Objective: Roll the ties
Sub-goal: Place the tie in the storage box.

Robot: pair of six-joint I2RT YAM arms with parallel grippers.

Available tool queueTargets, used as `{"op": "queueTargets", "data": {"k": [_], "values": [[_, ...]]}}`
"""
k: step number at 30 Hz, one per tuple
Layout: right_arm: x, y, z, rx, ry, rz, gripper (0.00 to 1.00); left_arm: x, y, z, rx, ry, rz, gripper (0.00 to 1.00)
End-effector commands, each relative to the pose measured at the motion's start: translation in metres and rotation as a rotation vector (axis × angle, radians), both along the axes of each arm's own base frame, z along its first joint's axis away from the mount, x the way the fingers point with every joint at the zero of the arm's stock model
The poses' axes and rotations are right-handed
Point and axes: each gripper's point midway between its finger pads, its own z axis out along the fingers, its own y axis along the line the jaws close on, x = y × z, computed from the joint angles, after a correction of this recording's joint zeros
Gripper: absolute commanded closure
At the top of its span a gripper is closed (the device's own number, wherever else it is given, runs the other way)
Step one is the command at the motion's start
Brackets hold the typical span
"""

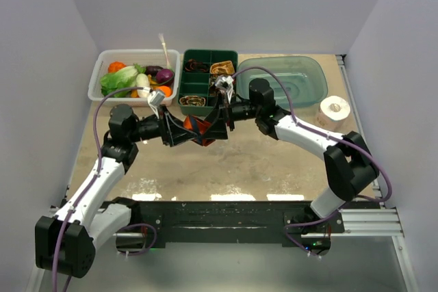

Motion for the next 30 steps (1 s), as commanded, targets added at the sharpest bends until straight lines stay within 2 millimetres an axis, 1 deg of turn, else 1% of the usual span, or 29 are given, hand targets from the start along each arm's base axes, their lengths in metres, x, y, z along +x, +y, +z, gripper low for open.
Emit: {"op": "queueTargets", "data": {"k": [1,5,6,7,10,14,18,20,22,23,25,26,29,30], "values": [[-0.013,0.004,-0.002,0.004,0.015,0.072,0.01,0.004,-0.002,0.025,-0.004,-0.111,-0.002,0.48],[-0.014,0.008,-0.009,-0.013,0.045,0.075,0.04,0.006,-0.004,0.022,0.011,-0.104,0.010,0.48],[-0.013,0.008,-0.009,-0.014,0.051,0.070,0.07,0.009,-0.004,0.022,0.020,-0.107,0.024,0.48],[-0.012,0.009,-0.007,-0.010,0.049,0.064,0.08,0.010,-0.003,0.018,0.040,-0.102,0.029,0.48],[-0.010,0.009,-0.002,0.000,0.060,0.052,0.14,0.013,-0.005,0.014,0.073,-0.100,0.045,0.48],[-0.011,0.012,0.006,0.021,0.065,0.062,0.30,0.016,-0.006,0.013,0.092,-0.105,0.069,0.48],[-0.010,0.013,0.007,0.025,0.092,0.060,0.40,0.022,-0.005,0.014,0.118,-0.117,0.117,0.48],[-0.010,0.015,0.008,0.039,0.095,0.061,0.48,0.022,-0.006,0.013,0.130,-0.120,0.124,0.48],[-0.009,0.016,0.008,0.042,0.107,0.056,0.53,0.024,-0.006,0.012,0.138,-0.122,0.136,0.48],[-0.010,0.017,0.008,0.043,0.113,0.057,0.62,0.024,-0.007,0.012,0.140,-0.121,0.139,0.48],[-0.008,0.019,0.006,0.042,0.123,0.052,0.69,0.025,-0.007,0.012,0.143,-0.122,0.149,0.48],[-0.006,0.019,0.006,0.042,0.124,0.044,0.76,0.026,-0.007,0.014,0.144,-0.127,0.154,0.48],[-0.003,0.021,0.006,0.043,0.129,0.027,0.83,0.031,-0.004,0.016,0.156,-0.140,0.187,0.46],[-0.001,0.021,0.006,0.044,0.128,0.023,0.88,0.031,-0.002,0.012,0.169,-0.119,0.195,0.46]]}}
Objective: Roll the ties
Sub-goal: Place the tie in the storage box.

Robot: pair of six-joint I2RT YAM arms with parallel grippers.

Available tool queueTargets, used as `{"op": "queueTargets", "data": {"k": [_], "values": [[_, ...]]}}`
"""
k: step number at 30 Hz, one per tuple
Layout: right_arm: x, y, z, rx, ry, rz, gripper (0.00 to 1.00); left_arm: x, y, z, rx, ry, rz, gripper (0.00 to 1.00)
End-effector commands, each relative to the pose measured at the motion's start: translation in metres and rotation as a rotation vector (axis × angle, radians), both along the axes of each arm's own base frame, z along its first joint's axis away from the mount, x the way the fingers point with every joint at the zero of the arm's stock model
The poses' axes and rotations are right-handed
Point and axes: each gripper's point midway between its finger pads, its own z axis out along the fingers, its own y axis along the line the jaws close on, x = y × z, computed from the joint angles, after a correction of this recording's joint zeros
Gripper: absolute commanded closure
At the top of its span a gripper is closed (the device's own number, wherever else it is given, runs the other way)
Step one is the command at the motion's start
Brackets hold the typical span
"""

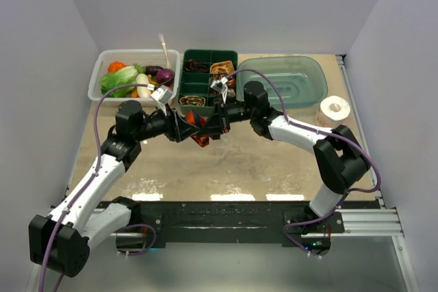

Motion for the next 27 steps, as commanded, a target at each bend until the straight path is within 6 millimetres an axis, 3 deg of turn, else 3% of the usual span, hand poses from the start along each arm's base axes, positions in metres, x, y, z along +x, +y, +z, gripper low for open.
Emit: {"op": "queueTargets", "data": {"k": [1,11,21,27], "values": [[0.004,0.009,0.024,0.059,-0.052,-0.013,0.89,0.004,0.002,0.021,0.017,-0.068,0.029,0.45],[0.014,0.016,0.021,0.055,-0.038,-0.021,0.89,0.016,0.003,0.016,0.025,-0.008,0.081,0.43],[0.020,0.024,0.018,0.101,-0.020,-0.016,0.89,0.037,0.009,0.022,0.044,0.036,0.177,0.21],[0.028,0.026,0.020,0.088,-0.020,-0.035,0.88,0.063,0.029,0.032,0.095,0.027,0.346,0.10]]}}
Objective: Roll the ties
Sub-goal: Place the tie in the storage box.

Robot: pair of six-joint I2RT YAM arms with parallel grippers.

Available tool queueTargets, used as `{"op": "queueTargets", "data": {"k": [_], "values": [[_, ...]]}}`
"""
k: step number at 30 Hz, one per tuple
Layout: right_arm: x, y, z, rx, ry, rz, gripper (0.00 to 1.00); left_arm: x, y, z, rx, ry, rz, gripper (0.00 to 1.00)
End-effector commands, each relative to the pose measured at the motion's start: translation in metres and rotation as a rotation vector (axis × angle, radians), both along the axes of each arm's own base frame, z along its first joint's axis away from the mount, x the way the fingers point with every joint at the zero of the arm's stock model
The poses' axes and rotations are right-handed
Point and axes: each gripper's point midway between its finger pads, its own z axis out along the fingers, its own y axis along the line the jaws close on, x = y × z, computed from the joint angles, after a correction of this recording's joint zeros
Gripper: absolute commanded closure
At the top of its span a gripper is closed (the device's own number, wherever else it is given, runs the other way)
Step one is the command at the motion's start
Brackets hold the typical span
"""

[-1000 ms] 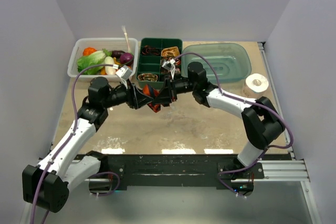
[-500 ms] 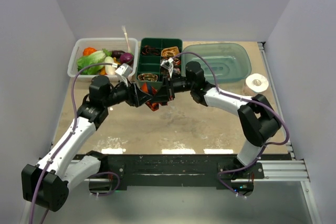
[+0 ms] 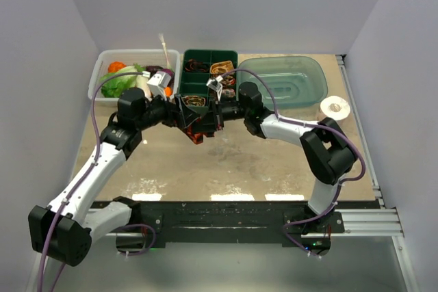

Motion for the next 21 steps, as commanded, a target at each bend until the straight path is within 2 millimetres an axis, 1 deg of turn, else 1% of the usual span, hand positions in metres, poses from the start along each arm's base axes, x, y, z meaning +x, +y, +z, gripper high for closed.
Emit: {"op": "queueTargets", "data": {"k": [1,3,4,5,6,7,8,9,10,11,12,13,14,15,16,17,20,21], "values": [[0.014,0.008,0.039,0.068,-0.113,-0.016,0.88,0.031,0.022,0.031,0.042,-0.058,0.193,0.09],[0.019,0.010,0.034,0.038,-0.102,-0.029,0.88,0.036,0.033,0.032,0.077,-0.048,0.256,0.08],[0.023,0.011,0.041,0.042,-0.130,-0.036,0.88,0.040,0.038,0.042,0.080,-0.064,0.289,0.08],[0.028,0.012,0.040,0.034,-0.133,-0.044,0.88,0.044,0.047,0.043,0.095,-0.061,0.349,0.07],[0.031,0.013,0.037,0.011,-0.120,-0.051,0.88,0.045,0.053,0.050,0.097,-0.076,0.379,0.07],[0.038,0.015,0.044,0.018,-0.155,-0.060,0.88,0.046,0.057,0.059,0.095,-0.094,0.404,0.07],[0.043,0.017,0.039,0.002,-0.148,-0.064,0.88,0.047,0.065,0.062,0.105,-0.095,0.447,0.07],[0.049,0.015,0.036,-0.019,-0.135,-0.076,0.88,0.044,0.068,0.071,0.095,-0.117,0.461,0.07],[0.055,0.018,0.045,-0.011,-0.168,-0.079,0.88,0.043,0.069,0.076,0.089,-0.129,0.463,0.07],[0.059,0.019,0.044,-0.021,-0.168,-0.084,0.88,0.042,0.075,0.080,0.095,-0.141,0.491,0.07],[0.065,0.019,0.037,-0.042,-0.150,-0.092,0.87,0.039,0.077,0.086,0.088,-0.159,0.494,0.06],[0.073,0.022,0.044,-0.038,-0.181,-0.103,0.87,0.036,0.078,0.088,0.090,-0.165,0.496,0.06],[0.078,0.023,0.043,-0.044,-0.183,-0.107,0.88,0.035,0.082,0.087,0.101,-0.164,0.508,0.06],[0.084,0.024,0.031,-0.073,-0.158,-0.111,0.87,0.032,0.084,0.088,0.105,-0.169,0.514,0.06],[0.092,0.027,0.039,-0.067,-0.193,-0.120,0.88,0.031,0.088,0.086,0.115,-0.166,0.533,0.06],[0.097,0.027,0.038,-0.072,-0.195,-0.120,0.88,0.029,0.091,0.085,0.127,-0.169,0.537,0.06],[0.114,0.031,0.030,-0.082,-0.184,-0.131,0.88,0.024,0.100,0.081,0.152,-0.174,0.571,0.05],[0.119,0.029,0.026,-0.093,-0.175,-0.140,0.88,0.022,0.103,0.083,0.156,-0.179,0.578,0.05]]}}
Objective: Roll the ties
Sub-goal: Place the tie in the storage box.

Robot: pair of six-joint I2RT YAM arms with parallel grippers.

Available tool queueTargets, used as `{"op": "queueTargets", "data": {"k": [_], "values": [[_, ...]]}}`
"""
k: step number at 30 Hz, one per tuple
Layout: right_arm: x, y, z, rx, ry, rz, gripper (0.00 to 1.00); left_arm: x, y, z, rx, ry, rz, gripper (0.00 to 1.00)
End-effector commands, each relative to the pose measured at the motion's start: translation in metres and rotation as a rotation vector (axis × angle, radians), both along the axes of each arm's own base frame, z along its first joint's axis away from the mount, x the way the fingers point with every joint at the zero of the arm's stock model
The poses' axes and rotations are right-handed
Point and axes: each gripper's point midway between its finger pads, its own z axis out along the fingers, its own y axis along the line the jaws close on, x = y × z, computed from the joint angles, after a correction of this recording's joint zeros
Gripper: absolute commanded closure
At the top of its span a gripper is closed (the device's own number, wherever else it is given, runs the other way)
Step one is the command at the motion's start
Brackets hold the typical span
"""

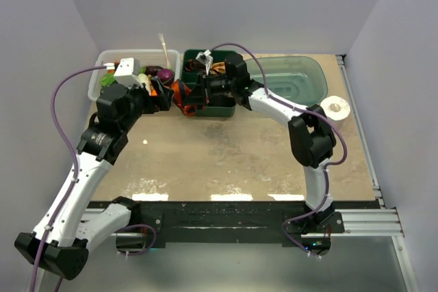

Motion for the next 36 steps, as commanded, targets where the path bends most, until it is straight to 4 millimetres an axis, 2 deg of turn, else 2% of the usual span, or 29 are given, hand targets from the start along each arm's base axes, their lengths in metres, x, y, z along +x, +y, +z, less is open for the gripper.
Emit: {"op": "queueTargets", "data": {"k": [1,3,4,5,6,7,9,10,11,13,15,18,23,36], "values": [[0.028,0.000,0.006,-0.017,-0.052,-0.035,0.88,-0.005,0.021,0.010,0.046,-0.033,0.082,0.05],[0.042,-0.004,-0.004,-0.059,-0.039,-0.079,0.87,-0.008,0.024,0.010,0.062,-0.034,0.086,0.05],[0.051,-0.004,0.000,-0.067,-0.083,-0.090,0.88,-0.009,0.025,0.008,0.068,-0.033,0.088,0.05],[0.063,-0.005,-0.009,-0.094,-0.097,-0.130,0.87,-0.010,0.025,0.007,0.077,-0.033,0.084,0.05],[0.065,-0.009,-0.020,-0.143,-0.068,-0.142,0.88,-0.011,0.025,0.004,0.081,-0.028,0.080,0.05],[0.074,-0.010,-0.014,-0.150,-0.119,-0.155,0.88,-0.011,0.023,0.002,0.085,-0.023,0.068,0.04],[0.090,-0.016,-0.029,-0.227,-0.119,-0.223,0.87,-0.012,0.021,-0.004,0.089,-0.011,0.052,0.04],[0.099,-0.017,-0.021,-0.236,-0.177,-0.238,0.87,-0.013,0.020,-0.005,0.087,-0.008,0.043,0.04],[0.108,-0.022,-0.035,-0.295,-0.171,-0.282,0.87,-0.014,0.019,-0.008,0.090,-0.002,0.038,0.04],[0.121,-0.024,-0.030,-0.316,-0.228,-0.313,0.88,-0.015,0.018,-0.010,0.093,-0.002,0.029,0.04],[0.135,-0.031,-0.040,-0.374,-0.246,-0.374,0.88,-0.017,0.018,-0.013,0.097,0.000,0.024,0.04],[0.152,-0.037,-0.041,-0.419,-0.316,-0.423,0.87,-0.019,0.019,-0.018,0.108,0.009,0.018,0.04],[0.161,-0.040,-0.047,-0.440,-0.406,-0.420,0.88,-0.021,0.022,-0.027,0.128,0.023,0.023,0.04],[0.168,-0.034,-0.071,-0.440,-0.551,-0.345,0.92,-0.020,0.022,-0.054,0.153,0.056,0.018,0.04]]}}
